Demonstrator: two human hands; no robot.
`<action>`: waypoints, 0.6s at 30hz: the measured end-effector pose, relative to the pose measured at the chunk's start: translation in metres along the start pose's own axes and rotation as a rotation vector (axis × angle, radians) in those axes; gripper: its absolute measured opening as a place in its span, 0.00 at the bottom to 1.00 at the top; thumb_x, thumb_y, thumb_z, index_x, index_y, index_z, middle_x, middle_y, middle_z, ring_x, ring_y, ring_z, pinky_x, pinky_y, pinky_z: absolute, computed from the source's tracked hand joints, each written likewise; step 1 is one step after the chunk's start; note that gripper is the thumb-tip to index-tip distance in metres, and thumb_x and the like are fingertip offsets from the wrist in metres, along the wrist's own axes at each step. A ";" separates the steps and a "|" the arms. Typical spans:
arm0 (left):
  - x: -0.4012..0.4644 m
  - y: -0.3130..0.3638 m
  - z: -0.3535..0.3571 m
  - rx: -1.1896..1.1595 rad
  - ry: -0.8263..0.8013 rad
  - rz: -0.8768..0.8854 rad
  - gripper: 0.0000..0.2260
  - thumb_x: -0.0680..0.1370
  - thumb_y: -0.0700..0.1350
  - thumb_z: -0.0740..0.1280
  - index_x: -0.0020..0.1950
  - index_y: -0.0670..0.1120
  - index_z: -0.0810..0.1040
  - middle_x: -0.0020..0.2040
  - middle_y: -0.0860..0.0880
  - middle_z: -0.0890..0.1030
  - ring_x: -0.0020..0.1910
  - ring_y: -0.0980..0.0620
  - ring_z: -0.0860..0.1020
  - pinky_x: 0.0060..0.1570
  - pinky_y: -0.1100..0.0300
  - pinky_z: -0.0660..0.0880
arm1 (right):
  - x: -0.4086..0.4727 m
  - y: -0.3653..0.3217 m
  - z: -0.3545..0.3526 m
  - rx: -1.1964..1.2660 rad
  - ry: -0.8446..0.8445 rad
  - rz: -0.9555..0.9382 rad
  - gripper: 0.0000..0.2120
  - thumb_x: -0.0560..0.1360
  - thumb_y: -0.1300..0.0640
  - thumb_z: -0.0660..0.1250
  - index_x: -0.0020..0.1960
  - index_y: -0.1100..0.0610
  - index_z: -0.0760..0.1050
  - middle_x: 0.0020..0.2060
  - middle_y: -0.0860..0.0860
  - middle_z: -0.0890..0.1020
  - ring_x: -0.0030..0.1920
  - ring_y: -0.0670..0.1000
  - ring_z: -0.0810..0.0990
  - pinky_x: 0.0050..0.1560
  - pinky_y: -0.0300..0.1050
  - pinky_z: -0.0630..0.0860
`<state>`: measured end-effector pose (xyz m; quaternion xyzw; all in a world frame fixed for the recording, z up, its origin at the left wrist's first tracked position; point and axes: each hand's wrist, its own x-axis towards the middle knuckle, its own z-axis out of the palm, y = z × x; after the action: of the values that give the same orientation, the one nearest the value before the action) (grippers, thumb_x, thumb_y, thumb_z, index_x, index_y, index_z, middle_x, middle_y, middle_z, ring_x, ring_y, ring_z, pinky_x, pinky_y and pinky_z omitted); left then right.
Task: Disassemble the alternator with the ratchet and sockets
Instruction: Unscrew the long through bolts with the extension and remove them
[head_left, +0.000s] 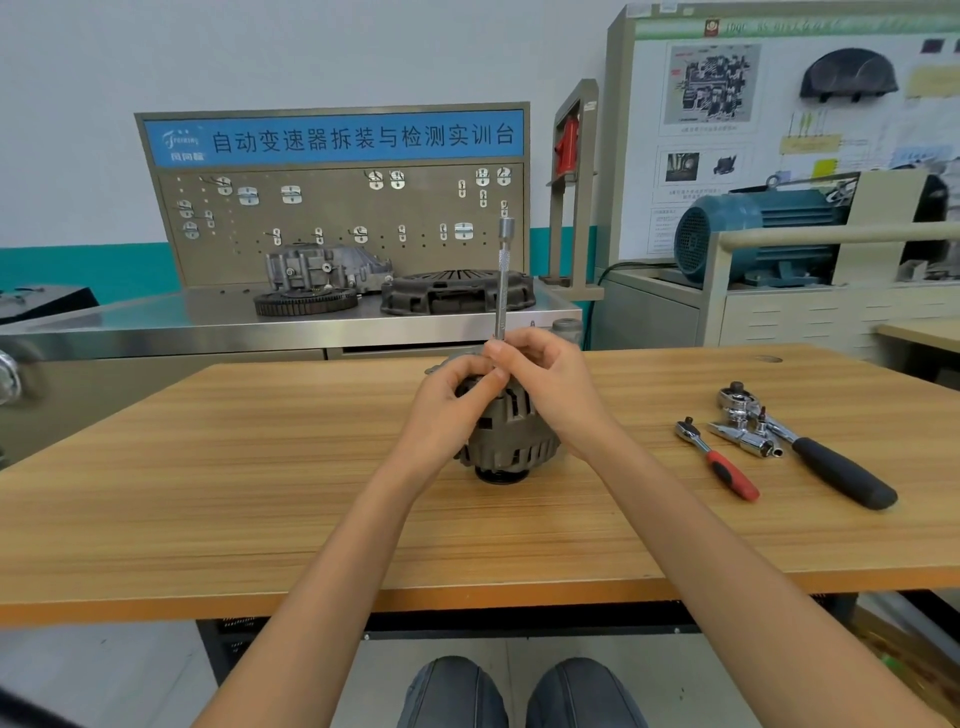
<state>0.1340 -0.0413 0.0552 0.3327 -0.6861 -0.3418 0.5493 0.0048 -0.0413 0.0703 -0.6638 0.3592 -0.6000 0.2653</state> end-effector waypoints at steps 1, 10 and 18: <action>0.000 0.001 0.000 -0.011 -0.010 -0.003 0.07 0.80 0.47 0.64 0.45 0.54 0.81 0.41 0.58 0.83 0.43 0.62 0.80 0.39 0.71 0.73 | 0.000 0.000 0.000 0.000 -0.003 -0.009 0.07 0.77 0.55 0.66 0.52 0.56 0.79 0.45 0.50 0.83 0.50 0.47 0.81 0.54 0.44 0.77; 0.000 0.002 -0.003 0.002 -0.031 0.006 0.08 0.80 0.45 0.64 0.51 0.52 0.83 0.48 0.55 0.84 0.50 0.59 0.80 0.48 0.66 0.75 | 0.000 0.000 0.000 0.064 -0.055 0.014 0.11 0.80 0.58 0.60 0.59 0.57 0.78 0.50 0.48 0.83 0.55 0.44 0.80 0.58 0.39 0.76; 0.003 0.003 0.001 0.042 0.038 0.001 0.04 0.77 0.46 0.68 0.42 0.49 0.79 0.38 0.55 0.81 0.38 0.60 0.78 0.37 0.68 0.74 | 0.009 -0.011 0.002 0.057 0.059 -0.022 0.02 0.75 0.56 0.68 0.47 0.52 0.76 0.43 0.52 0.83 0.46 0.46 0.81 0.45 0.35 0.76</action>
<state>0.1325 -0.0416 0.0591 0.3504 -0.6825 -0.3208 0.5554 0.0090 -0.0417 0.0841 -0.6418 0.3423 -0.6323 0.2668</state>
